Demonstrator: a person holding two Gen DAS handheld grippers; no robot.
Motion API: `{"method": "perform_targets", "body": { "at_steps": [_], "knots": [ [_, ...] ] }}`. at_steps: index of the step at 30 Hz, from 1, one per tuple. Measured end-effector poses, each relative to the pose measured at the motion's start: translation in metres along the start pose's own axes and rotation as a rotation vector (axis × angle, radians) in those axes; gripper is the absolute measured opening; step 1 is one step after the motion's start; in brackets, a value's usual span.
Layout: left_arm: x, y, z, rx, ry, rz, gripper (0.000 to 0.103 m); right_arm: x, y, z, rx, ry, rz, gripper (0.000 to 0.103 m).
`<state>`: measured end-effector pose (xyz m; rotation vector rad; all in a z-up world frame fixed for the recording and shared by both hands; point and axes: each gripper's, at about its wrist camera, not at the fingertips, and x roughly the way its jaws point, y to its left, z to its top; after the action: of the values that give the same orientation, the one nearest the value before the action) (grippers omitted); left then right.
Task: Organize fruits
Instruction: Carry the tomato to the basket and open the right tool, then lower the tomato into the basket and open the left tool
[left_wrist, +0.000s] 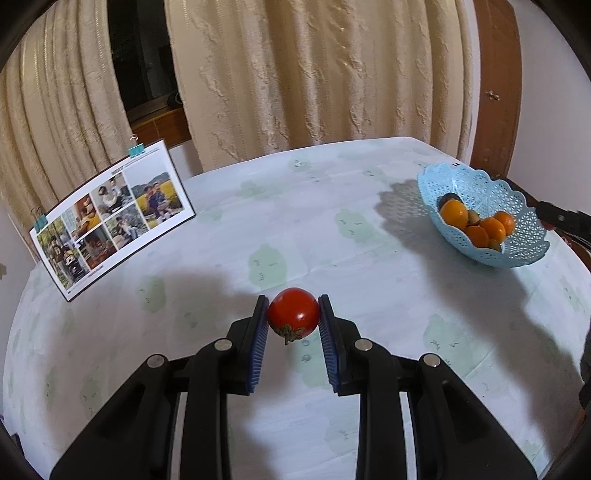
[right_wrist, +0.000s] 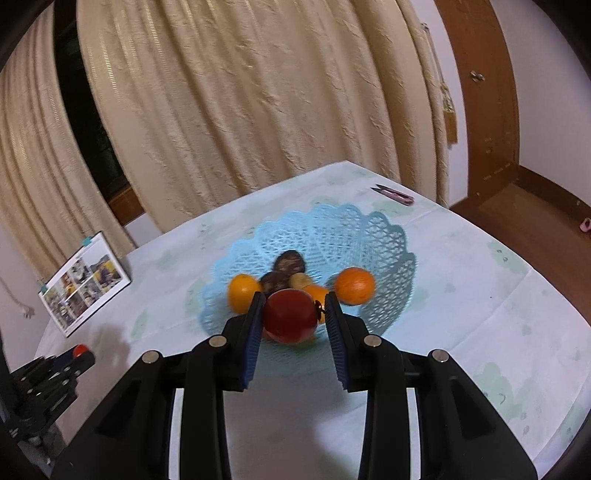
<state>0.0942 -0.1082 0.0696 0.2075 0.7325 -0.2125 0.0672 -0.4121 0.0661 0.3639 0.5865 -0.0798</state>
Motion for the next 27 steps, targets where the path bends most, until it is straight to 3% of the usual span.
{"method": "perform_targets", "body": {
  "at_steps": [8, 9, 11, 14, 16, 18, 21, 27],
  "knots": [
    [0.006, -0.019, 0.006, 0.029, 0.014, -0.023, 0.027, 0.019, -0.021, 0.001, 0.055, 0.013, 0.0, 0.037],
    [0.007, -0.021, 0.007, 0.034, 0.017, -0.027, 0.027, 0.02, -0.024, 0.001, 0.069, 0.012, 0.007, 0.046],
    [0.008, -0.028, 0.009, 0.043, 0.019, -0.036, 0.027, 0.017, -0.031, 0.002, 0.104, -0.009, 0.019, 0.054],
    [0.009, -0.038, 0.014, 0.061, 0.018, -0.056, 0.027, 0.011, -0.039, 0.002, 0.129, -0.047, 0.016, 0.055],
    [0.01, -0.045, 0.019, 0.07, 0.016, -0.075, 0.027, 0.003, -0.043, 0.001, 0.143, -0.098, -0.03, 0.055],
    [0.011, -0.056, 0.026, 0.083, 0.012, -0.099, 0.027, -0.005, -0.047, -0.002, 0.156, -0.162, -0.115, 0.067],
    [0.011, -0.07, 0.037, 0.101, 0.001, -0.128, 0.027, -0.015, -0.053, -0.008, 0.167, -0.246, -0.217, 0.076],
    [0.013, -0.103, 0.072, 0.131, -0.056, -0.177, 0.027, -0.014, -0.065, -0.016, 0.212, -0.247, -0.234, 0.08]
  ]
}}
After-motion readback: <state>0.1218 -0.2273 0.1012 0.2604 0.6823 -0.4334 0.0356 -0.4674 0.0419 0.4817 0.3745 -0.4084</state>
